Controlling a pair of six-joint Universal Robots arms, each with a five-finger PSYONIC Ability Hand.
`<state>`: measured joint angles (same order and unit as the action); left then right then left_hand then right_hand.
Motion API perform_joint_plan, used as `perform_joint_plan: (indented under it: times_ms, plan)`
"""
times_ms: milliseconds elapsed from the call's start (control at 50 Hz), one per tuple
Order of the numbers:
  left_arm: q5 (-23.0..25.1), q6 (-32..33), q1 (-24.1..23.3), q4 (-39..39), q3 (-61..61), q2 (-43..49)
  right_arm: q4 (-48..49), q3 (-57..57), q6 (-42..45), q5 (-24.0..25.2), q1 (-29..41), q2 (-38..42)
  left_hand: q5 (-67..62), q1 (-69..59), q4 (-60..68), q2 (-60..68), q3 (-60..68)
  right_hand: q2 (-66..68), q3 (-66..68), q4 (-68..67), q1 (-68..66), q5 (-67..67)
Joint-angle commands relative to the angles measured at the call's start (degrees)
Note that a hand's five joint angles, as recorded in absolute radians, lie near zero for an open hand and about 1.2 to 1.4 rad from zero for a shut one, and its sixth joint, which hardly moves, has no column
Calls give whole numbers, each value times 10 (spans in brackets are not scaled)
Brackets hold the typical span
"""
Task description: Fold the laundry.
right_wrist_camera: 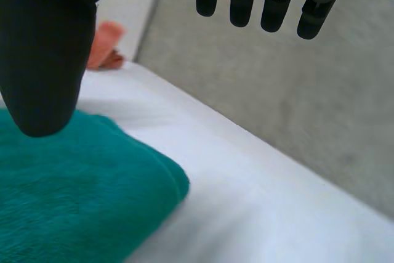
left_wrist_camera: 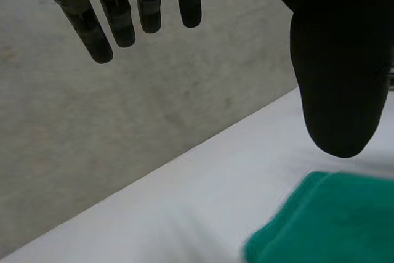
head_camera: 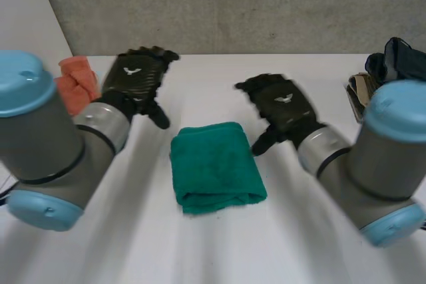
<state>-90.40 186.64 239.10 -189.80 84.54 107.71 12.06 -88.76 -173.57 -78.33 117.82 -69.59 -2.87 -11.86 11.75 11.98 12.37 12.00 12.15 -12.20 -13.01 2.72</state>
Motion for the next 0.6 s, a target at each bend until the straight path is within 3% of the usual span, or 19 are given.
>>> perform_joint_plan:
  times_ms: [20, 120, 180, 360, 480, 560, 600]
  plan:
    - [-64, -19, -78, 43, -67, 110, -128, 82, -33, 6, -21, 67, 8, -2, 3, 1, -3, -20, -21, 22, 30, -27]
    - [-172, -15, -87, 86, -75, 180, -156, 149, -33, 33, 0, 151, 15, 5, -4, -6, -10, -20, -21, 22, 30, -27]
    - [-188, -15, -93, 95, -69, 191, -165, 167, -32, 64, 10, 192, 18, 8, -7, -9, -13, -20, -21, 22, 30, -27]
    - [-184, 22, -94, 111, -47, 203, -168, 183, 42, 50, 12, 230, 20, 10, -9, -11, -15, -20, -21, 22, 30, -27]
    - [-170, 52, -85, 109, -55, 166, -160, 169, 135, -45, 24, 185, 29, 19, -18, -20, -24, 16, 15, -14, -6, 9]
    - [-129, 54, -65, 106, -77, 109, -132, 129, 155, -72, 48, 133, 28, 18, -17, -19, -23, 13, 11, -11, -3, 6]
    - [-75, 54, -52, 105, -97, 85, -109, 103, 160, -70, 61, 117, 23, 13, -12, -14, -18, 11, 10, -9, -1, 4]
